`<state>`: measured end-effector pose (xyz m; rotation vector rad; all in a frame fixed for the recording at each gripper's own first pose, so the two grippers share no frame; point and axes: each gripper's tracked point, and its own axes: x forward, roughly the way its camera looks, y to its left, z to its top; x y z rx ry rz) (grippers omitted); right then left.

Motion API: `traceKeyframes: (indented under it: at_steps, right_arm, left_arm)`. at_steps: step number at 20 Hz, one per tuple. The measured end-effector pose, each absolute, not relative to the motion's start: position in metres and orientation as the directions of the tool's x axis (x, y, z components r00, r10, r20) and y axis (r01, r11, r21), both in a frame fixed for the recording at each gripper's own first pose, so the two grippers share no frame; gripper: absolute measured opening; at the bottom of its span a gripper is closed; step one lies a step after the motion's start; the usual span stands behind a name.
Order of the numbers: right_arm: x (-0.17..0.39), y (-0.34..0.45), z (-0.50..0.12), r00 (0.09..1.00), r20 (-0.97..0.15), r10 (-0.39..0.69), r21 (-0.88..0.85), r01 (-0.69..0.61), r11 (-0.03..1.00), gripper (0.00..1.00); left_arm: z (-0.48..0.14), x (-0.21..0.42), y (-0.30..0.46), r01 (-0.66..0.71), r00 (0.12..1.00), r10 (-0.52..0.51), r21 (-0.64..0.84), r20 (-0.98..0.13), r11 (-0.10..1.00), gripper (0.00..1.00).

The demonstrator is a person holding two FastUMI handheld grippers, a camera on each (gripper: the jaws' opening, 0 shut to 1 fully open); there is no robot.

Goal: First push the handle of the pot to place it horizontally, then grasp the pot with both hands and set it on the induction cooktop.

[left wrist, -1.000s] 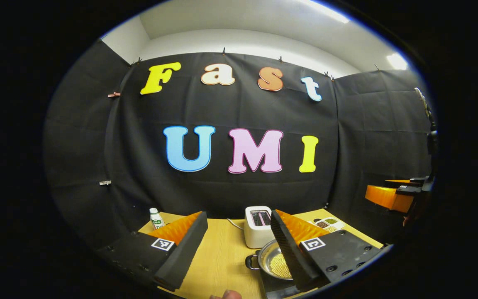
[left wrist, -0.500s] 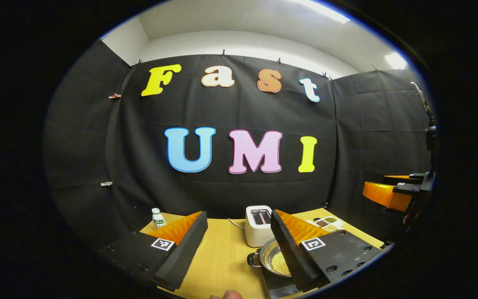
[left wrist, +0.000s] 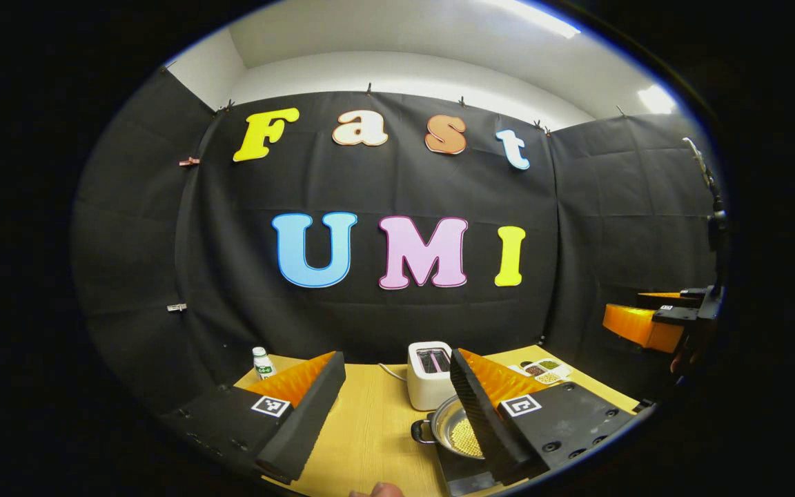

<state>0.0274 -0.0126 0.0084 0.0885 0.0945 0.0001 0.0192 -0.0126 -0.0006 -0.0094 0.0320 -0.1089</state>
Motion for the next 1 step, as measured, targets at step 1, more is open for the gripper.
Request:
traceKeyframes:
  at_steps: [1]
  right_arm:
    - [0.0267,-0.0127,0.0083,0.995,-0.096,0.006,0.087,0.002,0.996,0.98]
  left_arm:
    - [-0.0002,0.0192,-0.012,0.109,0.994,-0.109,-0.011,-0.031,0.994,0.95]
